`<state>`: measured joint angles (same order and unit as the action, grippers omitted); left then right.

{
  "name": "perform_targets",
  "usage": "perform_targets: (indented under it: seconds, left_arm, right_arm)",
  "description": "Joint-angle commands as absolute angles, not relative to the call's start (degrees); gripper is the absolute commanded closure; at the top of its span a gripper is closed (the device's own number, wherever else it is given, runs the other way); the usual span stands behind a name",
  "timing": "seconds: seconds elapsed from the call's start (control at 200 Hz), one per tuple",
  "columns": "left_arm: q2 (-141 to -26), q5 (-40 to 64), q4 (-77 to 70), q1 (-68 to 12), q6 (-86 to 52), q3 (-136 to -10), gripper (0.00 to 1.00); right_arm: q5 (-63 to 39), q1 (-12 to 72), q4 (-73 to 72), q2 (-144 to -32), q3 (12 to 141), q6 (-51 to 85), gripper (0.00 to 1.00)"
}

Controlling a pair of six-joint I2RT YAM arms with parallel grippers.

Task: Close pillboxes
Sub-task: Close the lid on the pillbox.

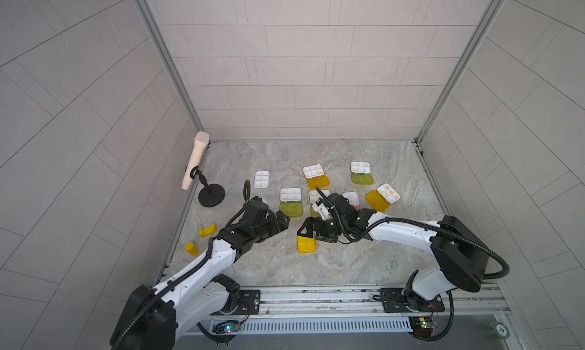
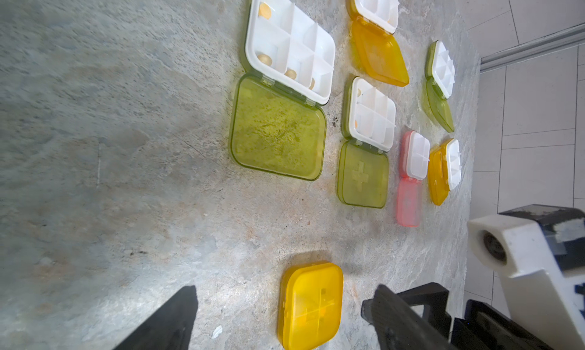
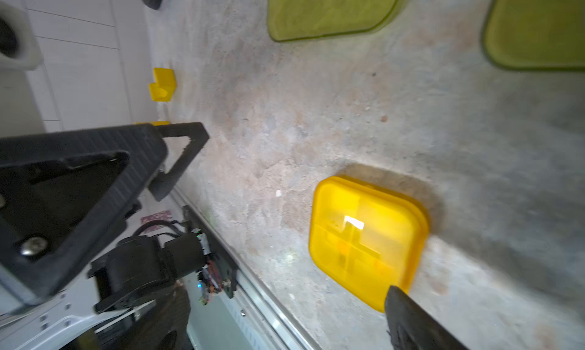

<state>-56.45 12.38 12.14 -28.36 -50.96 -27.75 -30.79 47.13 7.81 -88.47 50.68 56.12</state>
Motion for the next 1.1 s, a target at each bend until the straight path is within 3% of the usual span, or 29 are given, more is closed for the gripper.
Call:
perform_targets:
  seconds: [0.0, 0.3, 1.096]
  left_arm:
    - [-55.7, 10.9, 12.8, -27.9, -50.5, -27.6, 0.09]
    - [-55.4, 6.0, 12.6, -27.4, -53.3, -25.6, 0.09]
    - [-51.8, 4.5, 12.7, -26.1, -54.0, -22.6, 0.08]
  right_arm:
    - [-17.8, 49.4, 25.3, -89.2, 56.2, 47.0, 0.03]
    - [-5.8, 54.7, 36.9, -96.9, 64.2, 41.6, 0.05]
    - [1.8, 57.5, 41.3, -105.2, 70.8, 39.8, 0.07]
